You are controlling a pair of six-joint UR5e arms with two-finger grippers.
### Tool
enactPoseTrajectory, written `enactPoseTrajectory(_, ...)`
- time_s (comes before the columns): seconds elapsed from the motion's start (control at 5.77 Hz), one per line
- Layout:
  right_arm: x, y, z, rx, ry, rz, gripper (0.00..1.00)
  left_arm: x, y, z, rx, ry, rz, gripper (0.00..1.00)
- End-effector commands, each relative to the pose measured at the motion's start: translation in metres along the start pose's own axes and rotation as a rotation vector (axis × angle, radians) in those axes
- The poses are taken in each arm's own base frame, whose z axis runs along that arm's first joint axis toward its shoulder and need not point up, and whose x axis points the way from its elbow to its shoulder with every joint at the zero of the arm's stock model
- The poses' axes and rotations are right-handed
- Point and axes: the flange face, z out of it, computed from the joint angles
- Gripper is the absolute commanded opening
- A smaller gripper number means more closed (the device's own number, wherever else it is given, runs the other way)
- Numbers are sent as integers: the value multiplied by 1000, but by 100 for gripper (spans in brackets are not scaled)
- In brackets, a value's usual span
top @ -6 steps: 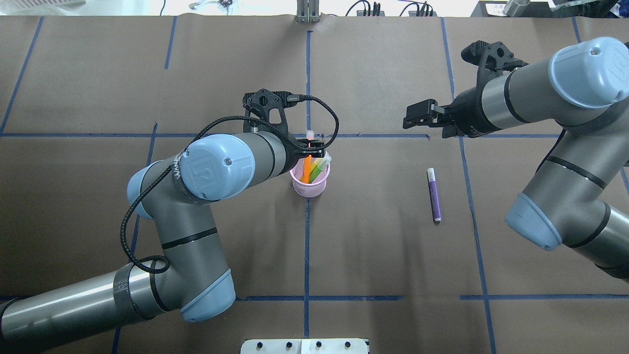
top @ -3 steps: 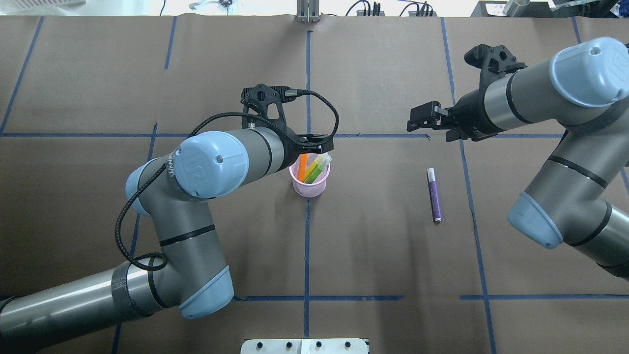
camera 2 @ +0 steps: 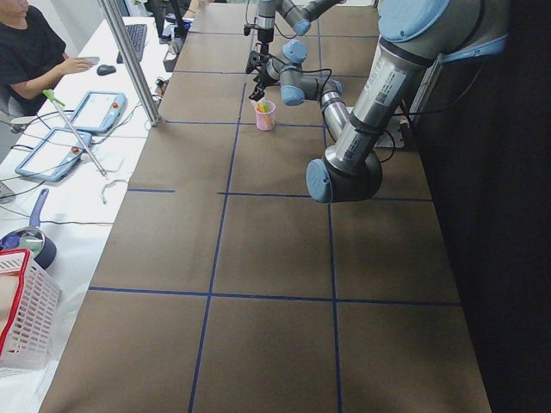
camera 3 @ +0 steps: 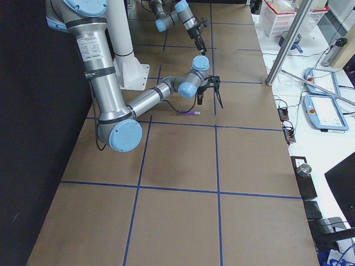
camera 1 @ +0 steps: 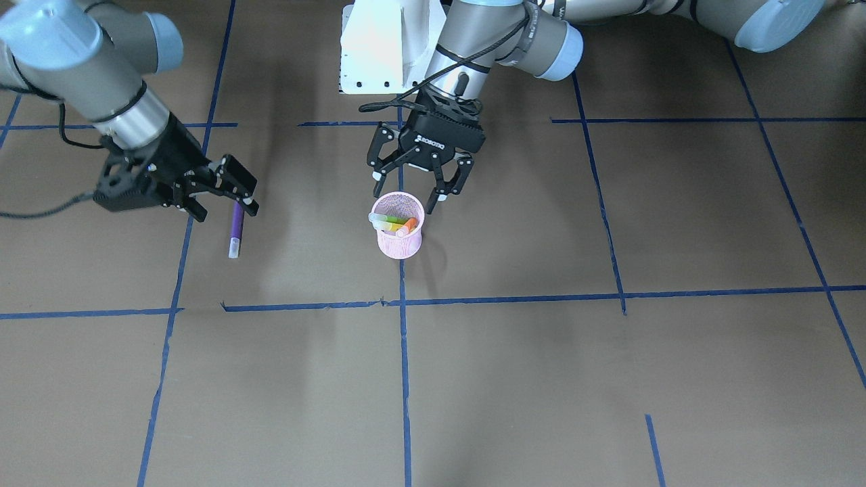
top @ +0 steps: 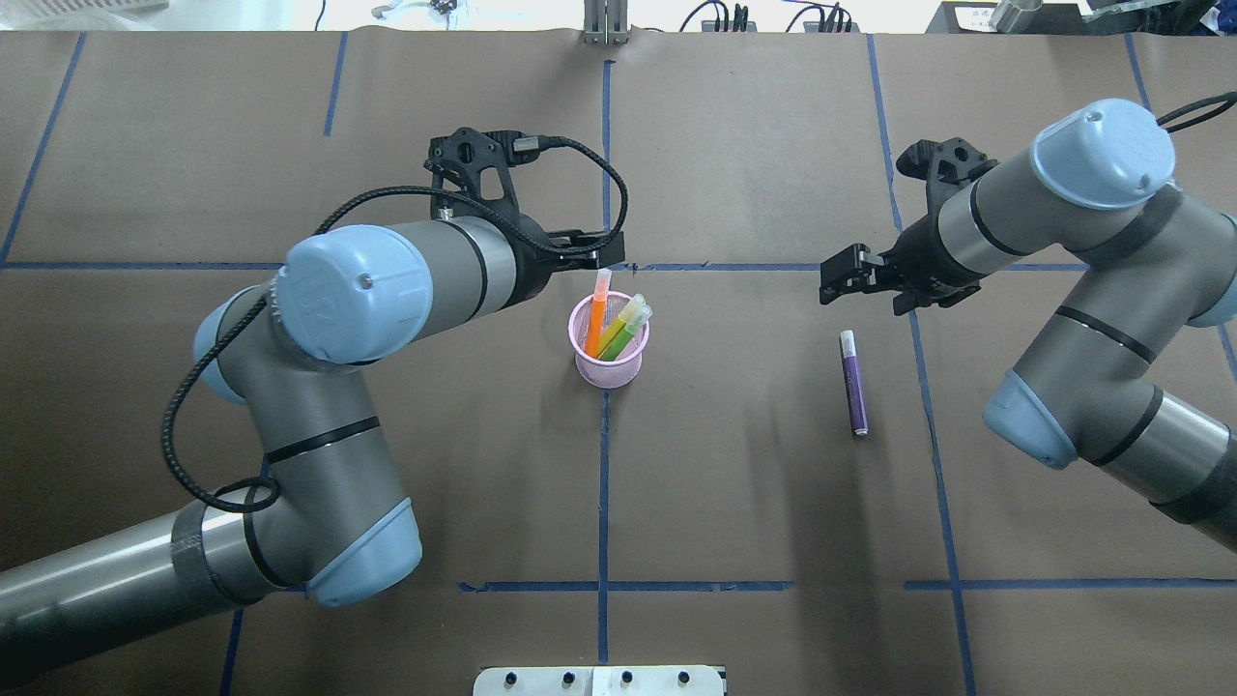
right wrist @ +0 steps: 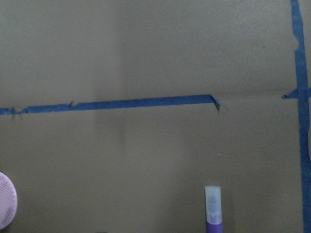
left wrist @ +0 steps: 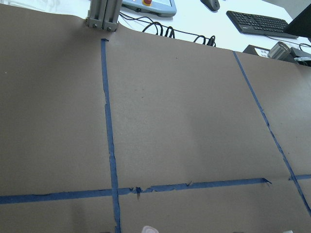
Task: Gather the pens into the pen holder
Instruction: 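Raise the left gripper away while the right gripper lowers onto the purple marker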
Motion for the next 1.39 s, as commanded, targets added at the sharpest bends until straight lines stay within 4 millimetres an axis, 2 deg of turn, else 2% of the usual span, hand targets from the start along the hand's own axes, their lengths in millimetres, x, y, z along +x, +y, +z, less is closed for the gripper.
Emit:
enactPoseTrajectory(0.0,15,-1,33,-151,142,-95,100,-8,-2,-14,6,4,-2,88)
enactPoseTrajectory(0.17,4,-12,41,-198,197,-94,99,-8,-2,-14,5,3,-3,89)
enactPoseTrajectory(0.35,-5,-13,56,-246,205,-80,98,-9,-2,-14,7,2,-3,89)
enactPoseTrajectory(0.87,10,-13,81,-310,213,19,96,-17,4,-12,-1,-10,-1,90)
enactPoseTrajectory(1.21,10,-12,82,-308,217,71,92,-17,5,-13,-2,-9,-1,90)
